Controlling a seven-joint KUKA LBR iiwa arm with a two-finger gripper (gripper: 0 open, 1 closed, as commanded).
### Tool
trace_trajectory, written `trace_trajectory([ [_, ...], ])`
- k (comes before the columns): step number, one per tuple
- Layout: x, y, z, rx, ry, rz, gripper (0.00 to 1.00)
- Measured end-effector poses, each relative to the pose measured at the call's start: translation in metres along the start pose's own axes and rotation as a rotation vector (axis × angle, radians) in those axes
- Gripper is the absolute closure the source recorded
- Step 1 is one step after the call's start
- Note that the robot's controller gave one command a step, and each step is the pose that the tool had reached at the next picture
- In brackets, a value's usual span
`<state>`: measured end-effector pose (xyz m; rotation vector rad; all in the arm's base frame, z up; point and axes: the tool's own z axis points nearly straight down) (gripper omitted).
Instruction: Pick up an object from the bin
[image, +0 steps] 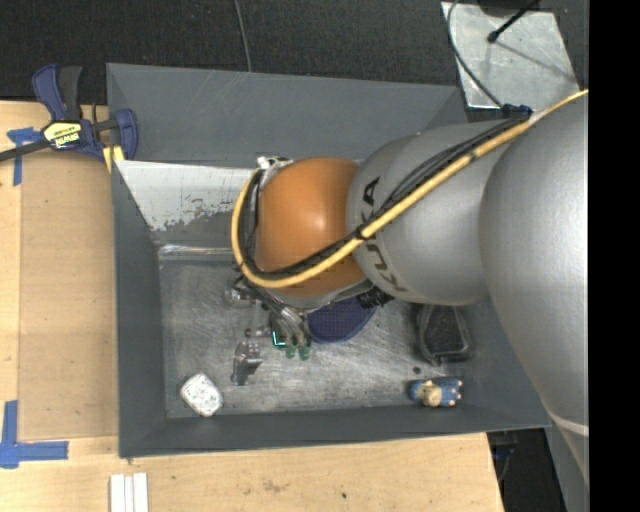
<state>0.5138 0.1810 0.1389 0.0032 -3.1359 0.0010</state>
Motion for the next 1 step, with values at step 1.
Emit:
trace_trajectory([
  [1, -0.0149, -0.0285, -0.2107, -0.001, -0.018, -0.228, 0.00],
])
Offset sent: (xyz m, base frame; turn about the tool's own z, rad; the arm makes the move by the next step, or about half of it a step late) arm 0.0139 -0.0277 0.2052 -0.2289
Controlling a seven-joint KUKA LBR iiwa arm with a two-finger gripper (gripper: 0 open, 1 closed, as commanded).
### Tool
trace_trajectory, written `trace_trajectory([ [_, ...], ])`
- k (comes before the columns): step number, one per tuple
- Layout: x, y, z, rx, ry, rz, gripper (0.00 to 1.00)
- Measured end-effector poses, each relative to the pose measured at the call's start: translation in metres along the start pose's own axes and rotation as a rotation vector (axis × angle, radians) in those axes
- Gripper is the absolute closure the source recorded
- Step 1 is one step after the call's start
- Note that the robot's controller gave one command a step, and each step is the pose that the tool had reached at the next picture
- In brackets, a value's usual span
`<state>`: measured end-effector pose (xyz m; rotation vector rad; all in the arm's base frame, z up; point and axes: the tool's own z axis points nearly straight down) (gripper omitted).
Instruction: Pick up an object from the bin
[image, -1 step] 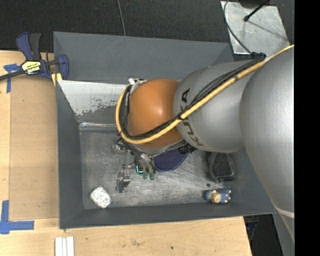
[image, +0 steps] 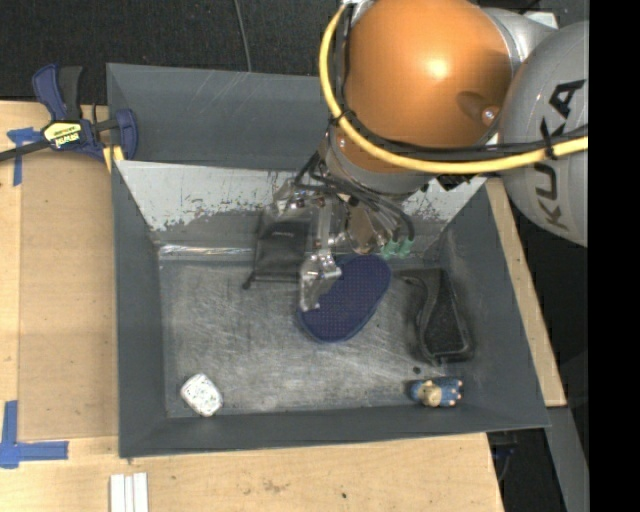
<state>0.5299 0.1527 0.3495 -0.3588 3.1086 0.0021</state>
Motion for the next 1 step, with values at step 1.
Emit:
trace_trajectory([
  [1, 0.0503, -0.0648, 0.0782, 0.002, 0.020, 0.005, 0.00],
])
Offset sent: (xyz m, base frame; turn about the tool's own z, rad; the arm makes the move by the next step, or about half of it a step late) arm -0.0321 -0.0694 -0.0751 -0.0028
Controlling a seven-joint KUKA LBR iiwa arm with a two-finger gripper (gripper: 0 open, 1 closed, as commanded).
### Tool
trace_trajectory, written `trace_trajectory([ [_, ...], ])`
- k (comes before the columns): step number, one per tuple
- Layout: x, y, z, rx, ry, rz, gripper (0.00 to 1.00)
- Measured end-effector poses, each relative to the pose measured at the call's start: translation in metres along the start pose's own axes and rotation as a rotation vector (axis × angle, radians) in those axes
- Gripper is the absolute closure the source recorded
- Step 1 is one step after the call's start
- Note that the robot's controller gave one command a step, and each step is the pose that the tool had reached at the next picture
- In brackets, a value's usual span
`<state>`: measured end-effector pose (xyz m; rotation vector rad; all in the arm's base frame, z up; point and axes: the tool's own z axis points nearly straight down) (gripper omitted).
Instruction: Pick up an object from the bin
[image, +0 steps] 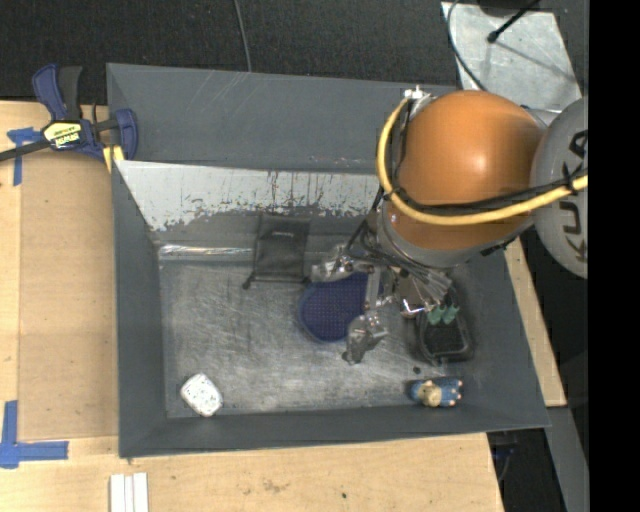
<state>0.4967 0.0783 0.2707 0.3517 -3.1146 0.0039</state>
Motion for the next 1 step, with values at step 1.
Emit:
trace_trajectory([
  [1, -0.0285, -0.0368, 0.1170, -0.002, -0.003, -0.035, 0.00],
])
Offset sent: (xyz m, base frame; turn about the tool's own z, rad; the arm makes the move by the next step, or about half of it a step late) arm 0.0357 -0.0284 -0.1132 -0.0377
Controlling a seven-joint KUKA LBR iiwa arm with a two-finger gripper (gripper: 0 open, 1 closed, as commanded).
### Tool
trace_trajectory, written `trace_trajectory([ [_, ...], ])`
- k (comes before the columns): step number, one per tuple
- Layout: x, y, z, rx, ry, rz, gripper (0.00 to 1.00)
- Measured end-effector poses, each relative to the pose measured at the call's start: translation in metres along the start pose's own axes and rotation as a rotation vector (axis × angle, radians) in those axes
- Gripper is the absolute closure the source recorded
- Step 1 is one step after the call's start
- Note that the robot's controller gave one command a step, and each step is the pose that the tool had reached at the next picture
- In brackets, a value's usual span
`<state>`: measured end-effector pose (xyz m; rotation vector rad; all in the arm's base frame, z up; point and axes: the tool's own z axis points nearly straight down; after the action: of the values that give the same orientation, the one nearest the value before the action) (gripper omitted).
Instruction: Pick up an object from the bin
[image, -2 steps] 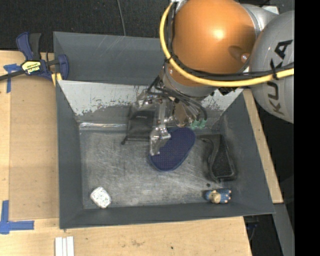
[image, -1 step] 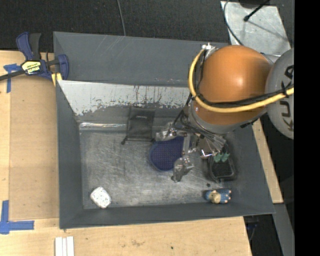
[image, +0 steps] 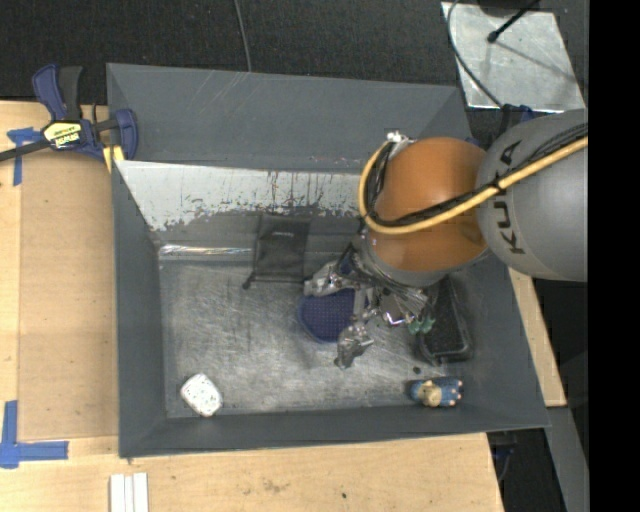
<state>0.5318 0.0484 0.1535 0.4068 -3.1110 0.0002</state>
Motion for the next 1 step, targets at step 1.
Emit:
trace_trajectory([
  [1, -0.0495, -0.0050, 0.0801, 0.002, -0.008, -0.285, 0.00],
])
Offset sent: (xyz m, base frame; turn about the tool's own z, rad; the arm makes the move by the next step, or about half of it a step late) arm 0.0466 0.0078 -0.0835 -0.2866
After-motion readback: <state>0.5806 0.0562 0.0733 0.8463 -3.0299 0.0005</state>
